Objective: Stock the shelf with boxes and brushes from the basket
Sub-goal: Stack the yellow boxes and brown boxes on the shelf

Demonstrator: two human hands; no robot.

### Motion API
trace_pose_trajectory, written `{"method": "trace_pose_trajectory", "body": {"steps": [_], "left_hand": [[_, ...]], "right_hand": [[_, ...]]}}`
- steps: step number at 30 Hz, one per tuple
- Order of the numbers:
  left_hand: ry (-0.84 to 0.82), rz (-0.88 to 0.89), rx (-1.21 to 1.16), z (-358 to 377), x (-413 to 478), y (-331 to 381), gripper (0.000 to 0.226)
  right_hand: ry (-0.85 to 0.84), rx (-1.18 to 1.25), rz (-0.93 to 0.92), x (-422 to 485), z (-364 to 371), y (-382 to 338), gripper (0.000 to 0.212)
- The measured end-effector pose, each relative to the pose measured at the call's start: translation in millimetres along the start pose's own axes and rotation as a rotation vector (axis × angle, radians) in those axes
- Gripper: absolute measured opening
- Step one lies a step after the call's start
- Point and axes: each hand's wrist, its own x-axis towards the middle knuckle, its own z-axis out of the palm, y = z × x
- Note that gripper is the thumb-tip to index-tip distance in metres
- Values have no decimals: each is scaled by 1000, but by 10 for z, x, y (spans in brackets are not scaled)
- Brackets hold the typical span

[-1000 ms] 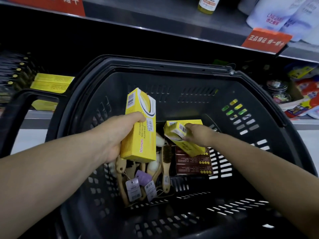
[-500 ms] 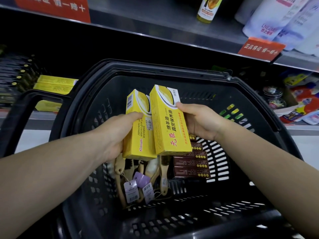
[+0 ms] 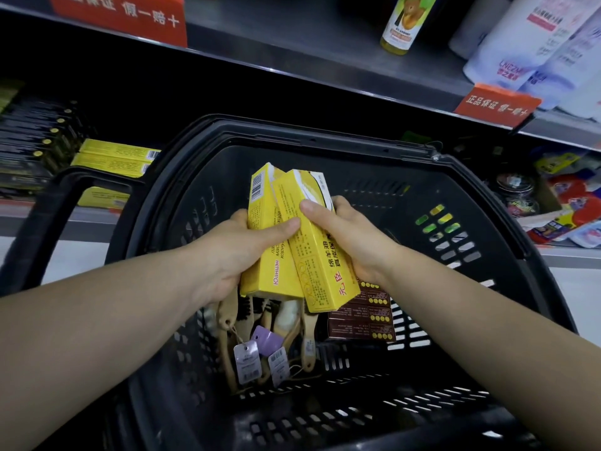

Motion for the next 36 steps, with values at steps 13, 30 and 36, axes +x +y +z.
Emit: {"method": "trace_pose_trajectory", "body": {"steps": [13,30,36], "left_hand": [[75,-19,38,-32,91,-48,41],[32,-146,88,-25,23,23,80],[236,-36,230,-48,58,7,67]], "right_hand": [[-109,415,50,-73,-223,-14,52],[25,196,83,134,71,199,44],[284,-878,43,652,-777,457,35]]}}
